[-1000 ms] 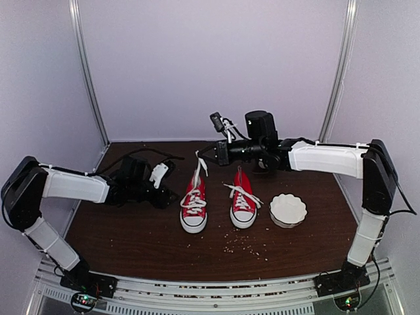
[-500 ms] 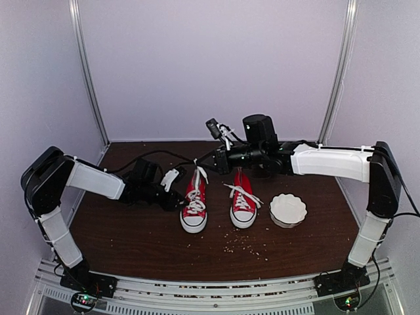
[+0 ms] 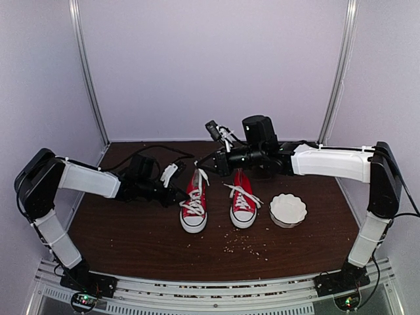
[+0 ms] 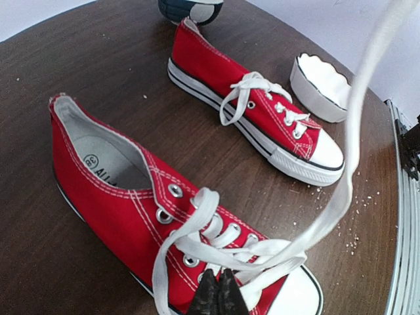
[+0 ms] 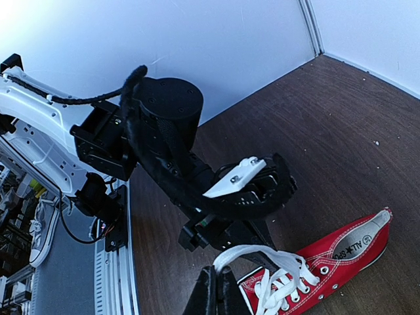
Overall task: Tie the shoes
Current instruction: Adjust the shoelace on the shoe.
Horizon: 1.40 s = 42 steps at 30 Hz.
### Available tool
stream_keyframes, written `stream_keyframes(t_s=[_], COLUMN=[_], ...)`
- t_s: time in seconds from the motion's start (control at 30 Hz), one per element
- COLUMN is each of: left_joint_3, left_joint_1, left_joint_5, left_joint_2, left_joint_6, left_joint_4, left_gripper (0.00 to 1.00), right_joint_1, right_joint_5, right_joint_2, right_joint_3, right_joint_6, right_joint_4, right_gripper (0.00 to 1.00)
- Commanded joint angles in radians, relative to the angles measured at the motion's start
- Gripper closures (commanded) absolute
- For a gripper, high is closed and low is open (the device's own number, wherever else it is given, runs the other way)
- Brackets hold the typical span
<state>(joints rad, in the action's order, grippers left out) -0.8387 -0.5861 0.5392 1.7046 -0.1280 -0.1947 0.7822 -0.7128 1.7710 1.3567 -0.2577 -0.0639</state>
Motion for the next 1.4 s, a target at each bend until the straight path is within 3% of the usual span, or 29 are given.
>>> stream_keyframes(t_s=[0.0, 0.1, 0.2, 0.3, 0.43, 0.53, 0.8, 1.2, 1.37], left_joint_3=[0.021, 0.019, -0.017, -0.028, -0.01, 0.008, 0.008, 0.03, 0.023], left_joint_1=[-0.001, 0.001, 0.048, 0.117, 0.119, 0.12, 0.119, 0.115, 0.091], left_joint_5=[0.021, -0.069, -0.185, -0.112, -0.012, 0.041, 0.11, 0.174, 0.205], left_joint_2=[-0.051, -0.057, -0.005, 0.056, 0.079, 0.082, 0.119, 0.146, 0.146], left_joint_6=[0.021, 0.0, -0.087, -0.177, -0.212, -0.23, -0.283, -0.286, -0.269], left_joint_4=[-0.054, -0.03, 0.063, 0.07, 0.014, -0.025, -0.093, -0.108, -0.092], left_gripper=[1.0, 1.0, 0.78, 0.68, 0.55, 0.5, 0.51, 0.67, 0.78], right_joint_1=[-0.001, -0.002, -0.001, -0.001, -0.001, -0.001, -0.001, -0.001, -0.001], right_joint_5=[0.01, 0.011, 0.012, 0.014, 0.027, 0.032, 0.033, 0.038, 0.04], right_joint_2=[-0.028, -0.031, -0.03, -0.031, -0.036, -0.036, -0.028, -0.021, -0.022], right_joint_3=[0.008, 0.008, 0.008, 0.004, 0.0, 0.001, 0.005, 0.011, 0.016], right_joint_6=[0.009, 0.009, 0.007, 0.005, 0.013, 0.017, 0.018, 0.024, 0.024], right_joint_4=[0.001, 0.004, 0.002, 0.001, 0.014, 0.02, 0.025, 0.031, 0.036], right_gripper=[1.0, 1.0, 1.0, 1.0, 1.0, 1.0, 1.0, 1.0, 1.0])
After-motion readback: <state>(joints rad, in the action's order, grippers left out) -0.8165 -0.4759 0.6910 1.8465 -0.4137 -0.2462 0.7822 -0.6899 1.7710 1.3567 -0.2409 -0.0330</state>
